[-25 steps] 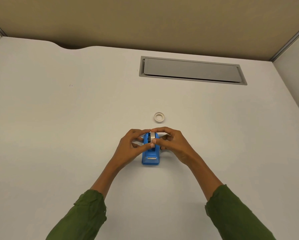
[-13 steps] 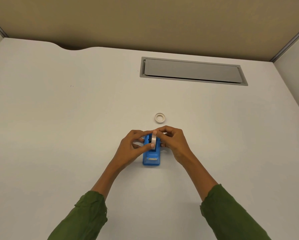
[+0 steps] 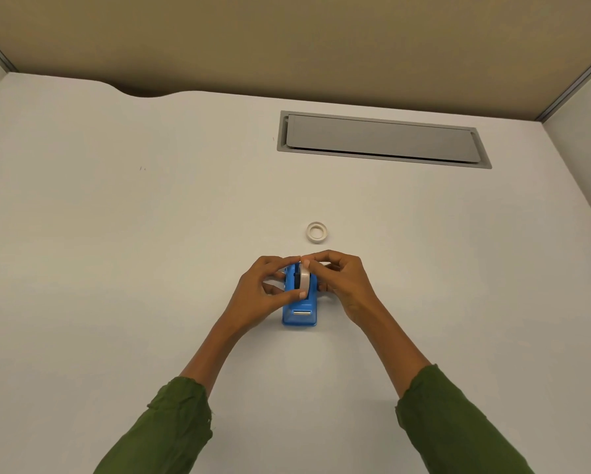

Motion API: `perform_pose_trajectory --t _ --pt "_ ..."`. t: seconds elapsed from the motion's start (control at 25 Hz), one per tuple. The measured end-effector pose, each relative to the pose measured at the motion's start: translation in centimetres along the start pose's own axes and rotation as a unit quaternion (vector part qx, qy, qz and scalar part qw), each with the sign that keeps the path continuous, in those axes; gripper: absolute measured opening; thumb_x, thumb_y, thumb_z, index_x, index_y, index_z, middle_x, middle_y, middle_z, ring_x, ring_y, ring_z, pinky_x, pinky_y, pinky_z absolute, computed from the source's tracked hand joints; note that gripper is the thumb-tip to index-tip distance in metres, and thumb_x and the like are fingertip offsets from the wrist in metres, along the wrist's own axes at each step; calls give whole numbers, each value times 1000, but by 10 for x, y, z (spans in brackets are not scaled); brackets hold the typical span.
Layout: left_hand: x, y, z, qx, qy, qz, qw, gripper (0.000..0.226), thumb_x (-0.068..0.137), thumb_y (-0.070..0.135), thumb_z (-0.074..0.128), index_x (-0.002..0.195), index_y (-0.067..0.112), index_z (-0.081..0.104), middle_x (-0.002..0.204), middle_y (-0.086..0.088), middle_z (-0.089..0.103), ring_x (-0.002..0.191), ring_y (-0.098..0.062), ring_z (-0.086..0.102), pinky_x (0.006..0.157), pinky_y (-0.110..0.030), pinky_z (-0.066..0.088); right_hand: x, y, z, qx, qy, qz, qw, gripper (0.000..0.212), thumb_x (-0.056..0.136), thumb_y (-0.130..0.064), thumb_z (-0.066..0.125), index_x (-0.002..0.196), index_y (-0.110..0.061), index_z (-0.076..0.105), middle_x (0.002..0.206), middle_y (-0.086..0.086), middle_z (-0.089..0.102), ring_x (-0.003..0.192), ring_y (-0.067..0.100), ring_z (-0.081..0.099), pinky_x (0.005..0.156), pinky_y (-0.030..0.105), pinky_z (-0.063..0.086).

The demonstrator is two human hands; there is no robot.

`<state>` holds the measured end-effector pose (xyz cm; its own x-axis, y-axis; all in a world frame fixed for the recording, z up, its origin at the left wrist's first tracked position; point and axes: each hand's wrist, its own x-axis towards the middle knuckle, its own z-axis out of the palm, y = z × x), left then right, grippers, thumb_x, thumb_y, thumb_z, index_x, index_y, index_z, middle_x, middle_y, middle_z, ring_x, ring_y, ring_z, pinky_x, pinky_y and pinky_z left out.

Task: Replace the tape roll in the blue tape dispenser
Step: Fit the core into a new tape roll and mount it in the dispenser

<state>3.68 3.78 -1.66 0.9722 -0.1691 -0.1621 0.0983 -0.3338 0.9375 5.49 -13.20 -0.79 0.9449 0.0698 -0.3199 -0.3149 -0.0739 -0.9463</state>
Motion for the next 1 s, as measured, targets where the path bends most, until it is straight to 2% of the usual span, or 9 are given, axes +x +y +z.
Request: perform_pose_trajectory --t 0.16,0.24,0.36,0.52,0.64,0.8,1.0 --pt "0 0 0 -6 3 3 1000 50 72 28 76 119 30 58 117 2 56 93 -7 59 69 -12 52 1 -1 0 -5 3 -3 1000 12 79 -27 72 86 -17 73 84 5 71 79 23 63 69 36 55" --pt "0 1 -1 -12 4 6 1000 47 73 29 75 116 33 58 115 3 57 92 -5 60 70 -12 52 -2 -1 -4 3 -25 -14 1000 17 80 -29 71 92 -18 73 88 3 73 85 24 66 72 37 57" --pt "0 1 -1 -12 9 6 1000 46 74 30 74 118 30 59 112 4 58 91 -3 60 69 -9 50 -6 2 -9 7 -74 -20 997 21 80 -23 71 101 -21 70 92 2 74 88 24 68 74 37 59" --pt "1 1 0 -3 8 3 1000 48 74 28 74 120 25 59 114 3 56 91 -5 59 68 -8 50 -5 2 -5 4 -33 -20 999 16 80 -22 71 96 -18 71 91 8 73 88 31 66 73 42 58" --pt "0 1 0 1 3 1 1000 49 74 28 74 121 25 58 115 2 56 92 -6 58 68 -13 52 -1 1 -2 -2 -3 -12 1000 13 81 -25 70 90 -15 72 90 10 72 85 32 64 73 45 57" --pt "0 1 -1 -5 8 -5 1000 43 76 34 71 118 30 60 113 6 56 93 -5 59 70 -14 51 -1 -3 -2 -12 -2 -11 1000 13 81 -25 70 89 -14 72 88 9 71 81 28 64 70 39 56" --pt "0 0 0 -1 18 -6 1000 36 79 36 67 114 33 61 112 6 57 92 -4 59 70 -14 49 -7 -1 -7 3 -51 -27 998 20 81 -23 70 98 -14 70 95 11 72 89 32 67 75 44 58"
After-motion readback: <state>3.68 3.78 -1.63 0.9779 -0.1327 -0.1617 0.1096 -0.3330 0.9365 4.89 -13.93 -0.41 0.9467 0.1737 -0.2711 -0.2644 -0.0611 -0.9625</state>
